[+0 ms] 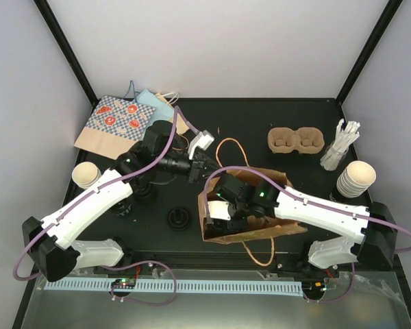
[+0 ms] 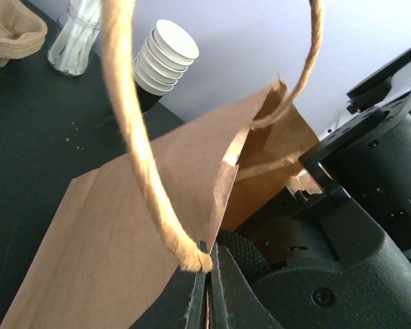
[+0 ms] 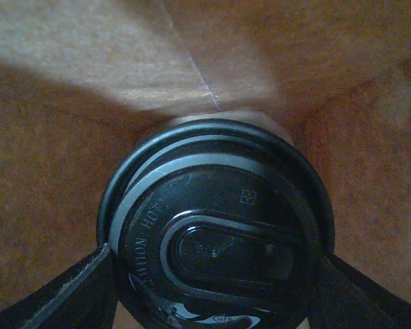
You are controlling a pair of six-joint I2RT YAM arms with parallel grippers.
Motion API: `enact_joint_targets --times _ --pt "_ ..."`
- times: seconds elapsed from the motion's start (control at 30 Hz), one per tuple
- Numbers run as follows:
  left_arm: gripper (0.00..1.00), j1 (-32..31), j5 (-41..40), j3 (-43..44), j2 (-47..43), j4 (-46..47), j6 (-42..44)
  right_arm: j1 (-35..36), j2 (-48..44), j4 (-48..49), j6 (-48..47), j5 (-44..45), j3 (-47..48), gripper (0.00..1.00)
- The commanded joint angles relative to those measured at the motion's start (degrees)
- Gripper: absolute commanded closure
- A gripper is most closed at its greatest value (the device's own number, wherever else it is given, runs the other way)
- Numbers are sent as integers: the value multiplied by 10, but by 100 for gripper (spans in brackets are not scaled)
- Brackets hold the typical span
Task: Pack the takeout coffee
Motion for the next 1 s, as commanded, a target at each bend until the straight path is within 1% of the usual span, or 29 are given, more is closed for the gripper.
enact_joint_targets --times 0.0,0.13,0.33,0.43,0.57,0.73,0.8,0.93,0.97 --pt "98 26 48 18 14 -22 40 -11 25 5 -14 -57 -8 60" --pt "98 34 24 42 34 -71 88 -13 44 25 -17 -30 -29 60" --pt "98 32 -33 74 55 -128 155 -17 55 60 -24 -40 -53 58" --pt "96 33 -62 90 57 -140 172 -20 70 67 -28 -40 -61 59" --pt "96 33 -79 107 64 -143 185 -30 94 71 -37 -38 -63 60" --pt "94 31 -103 126 77 -149 194 -35 97 82 -46 -25 -64 61" --pt "91 29 -111 134 81 -156 202 -35 94 84 -48 -18 -65 61" --pt "74 23 -126 152 89 -176 224 -35 89 87 -57 -3 -65 59" --pt "71 21 -132 156 91 -183 230 -35 91 87 -60 -1 -64 59"
